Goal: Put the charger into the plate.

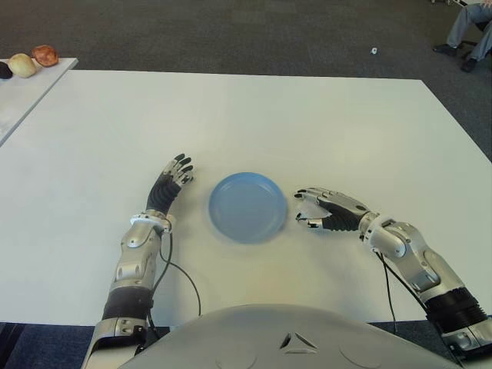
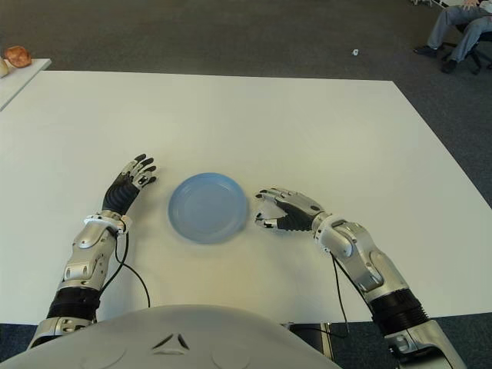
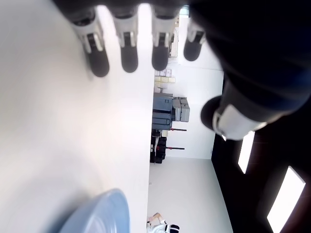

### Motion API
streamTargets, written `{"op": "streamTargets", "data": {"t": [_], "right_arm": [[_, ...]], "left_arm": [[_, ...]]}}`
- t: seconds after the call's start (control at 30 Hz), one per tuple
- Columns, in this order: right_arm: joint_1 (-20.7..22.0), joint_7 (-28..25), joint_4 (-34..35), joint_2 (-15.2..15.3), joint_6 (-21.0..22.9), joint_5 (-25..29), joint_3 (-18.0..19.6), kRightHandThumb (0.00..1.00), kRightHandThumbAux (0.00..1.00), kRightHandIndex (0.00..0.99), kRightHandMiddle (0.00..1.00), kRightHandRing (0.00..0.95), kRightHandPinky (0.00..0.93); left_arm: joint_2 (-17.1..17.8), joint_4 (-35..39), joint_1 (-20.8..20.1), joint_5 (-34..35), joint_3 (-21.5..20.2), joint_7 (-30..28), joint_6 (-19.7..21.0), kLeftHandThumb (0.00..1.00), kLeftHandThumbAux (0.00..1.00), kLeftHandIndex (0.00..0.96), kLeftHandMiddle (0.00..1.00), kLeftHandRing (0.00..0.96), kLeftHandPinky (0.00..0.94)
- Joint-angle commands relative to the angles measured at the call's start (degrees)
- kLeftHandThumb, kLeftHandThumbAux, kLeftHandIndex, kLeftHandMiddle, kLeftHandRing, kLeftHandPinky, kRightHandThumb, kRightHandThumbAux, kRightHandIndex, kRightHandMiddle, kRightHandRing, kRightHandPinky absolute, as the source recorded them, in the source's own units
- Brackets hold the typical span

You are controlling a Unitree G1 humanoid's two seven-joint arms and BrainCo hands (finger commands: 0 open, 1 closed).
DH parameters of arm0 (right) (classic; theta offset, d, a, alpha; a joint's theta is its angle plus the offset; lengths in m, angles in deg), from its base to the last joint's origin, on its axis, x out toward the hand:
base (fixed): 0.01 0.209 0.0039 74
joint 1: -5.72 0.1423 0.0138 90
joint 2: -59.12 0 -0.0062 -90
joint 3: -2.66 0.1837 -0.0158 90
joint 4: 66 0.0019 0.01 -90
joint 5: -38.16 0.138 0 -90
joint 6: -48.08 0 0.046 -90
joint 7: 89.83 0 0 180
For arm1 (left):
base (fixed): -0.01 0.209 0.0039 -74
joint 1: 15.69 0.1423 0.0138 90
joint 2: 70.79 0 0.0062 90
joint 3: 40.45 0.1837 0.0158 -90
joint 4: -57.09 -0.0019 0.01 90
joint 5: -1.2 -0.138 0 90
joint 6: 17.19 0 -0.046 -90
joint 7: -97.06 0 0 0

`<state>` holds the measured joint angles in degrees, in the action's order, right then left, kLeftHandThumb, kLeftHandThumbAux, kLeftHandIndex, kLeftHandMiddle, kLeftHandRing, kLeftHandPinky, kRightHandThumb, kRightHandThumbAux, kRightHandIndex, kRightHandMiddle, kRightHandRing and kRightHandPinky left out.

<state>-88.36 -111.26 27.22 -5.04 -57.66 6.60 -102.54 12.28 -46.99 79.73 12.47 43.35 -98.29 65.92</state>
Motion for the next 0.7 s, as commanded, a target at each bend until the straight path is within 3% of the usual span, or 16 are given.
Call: {"op": "streamTargets", "data": {"t": [0.03,0.43,0.7], "right_arm": [[1.3,-1.6,-0.9,0.3,-0.9,0.6,0.0,0.175,0.207,0.000,0.000,0.000,0.000],[2.3,-0.4,-2.2,-0.2,-1.8,-1.2,0.2,0.154,0.210,0.000,0.000,0.000,0.000],[0.9,6.5,-2.8,-0.9,-1.9,-6.0,0.7,0.176,0.213,0.000,0.000,0.000,0.000]], "left_arm": [[-0.5,-0.5,0.6,-0.4,0.4,-0.2,0.9,0.000,0.604,0.055,0.116,0.121,0.132],[-0.3,0.4,1.1,-2.2,0.6,0.9,0.7,0.000,0.600,0.053,0.110,0.114,0.119],[0.2,0.2,1.1,-2.6,0.5,0.6,0.3,0.000,0.606,0.052,0.105,0.110,0.115]]}}
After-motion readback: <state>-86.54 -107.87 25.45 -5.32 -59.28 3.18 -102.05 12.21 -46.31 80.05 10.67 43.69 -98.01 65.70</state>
